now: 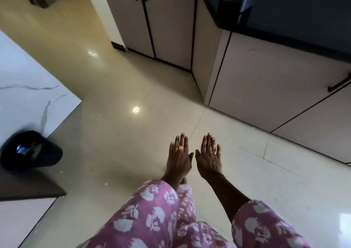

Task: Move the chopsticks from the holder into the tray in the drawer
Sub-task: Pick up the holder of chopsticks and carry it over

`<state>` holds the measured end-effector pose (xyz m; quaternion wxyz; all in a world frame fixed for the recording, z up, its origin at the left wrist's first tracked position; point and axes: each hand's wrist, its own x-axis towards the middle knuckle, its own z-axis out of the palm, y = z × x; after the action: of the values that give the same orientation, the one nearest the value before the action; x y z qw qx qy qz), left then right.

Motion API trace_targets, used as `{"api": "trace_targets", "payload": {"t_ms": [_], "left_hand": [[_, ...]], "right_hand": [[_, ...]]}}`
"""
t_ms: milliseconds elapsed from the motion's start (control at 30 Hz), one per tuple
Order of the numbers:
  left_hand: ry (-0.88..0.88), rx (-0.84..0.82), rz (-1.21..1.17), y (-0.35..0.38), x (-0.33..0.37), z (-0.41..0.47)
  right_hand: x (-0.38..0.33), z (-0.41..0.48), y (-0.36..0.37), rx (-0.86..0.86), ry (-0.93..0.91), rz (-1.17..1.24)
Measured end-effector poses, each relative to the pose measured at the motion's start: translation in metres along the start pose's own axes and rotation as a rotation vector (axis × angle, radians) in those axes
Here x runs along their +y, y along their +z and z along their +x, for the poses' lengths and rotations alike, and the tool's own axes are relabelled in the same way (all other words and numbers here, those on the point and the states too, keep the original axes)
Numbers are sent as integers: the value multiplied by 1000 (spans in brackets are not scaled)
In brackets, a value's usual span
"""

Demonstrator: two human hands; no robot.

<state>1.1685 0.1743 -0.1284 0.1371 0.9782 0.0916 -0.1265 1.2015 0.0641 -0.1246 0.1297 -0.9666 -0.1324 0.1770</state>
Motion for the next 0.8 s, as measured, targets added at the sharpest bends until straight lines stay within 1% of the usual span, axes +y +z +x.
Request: {"api": "trace_targets", "payload": {"t_ms": [367,500,633,733,800], "left_hand": [[62,34,-28,-54,61,203],[51,69,-70,-80,78,278],[10,156,-162,-113,96,349],[-43,254,-319,-148,112,414],[-29,325,-422,-174,123,456]], "right_hand": [[50,168,-91,103,136,107],[61,229,-130,198,169,148],[69,288,-173,313,154,197],[76,342,-211,402,135,223],[80,377,-236,460,113,244]]}}
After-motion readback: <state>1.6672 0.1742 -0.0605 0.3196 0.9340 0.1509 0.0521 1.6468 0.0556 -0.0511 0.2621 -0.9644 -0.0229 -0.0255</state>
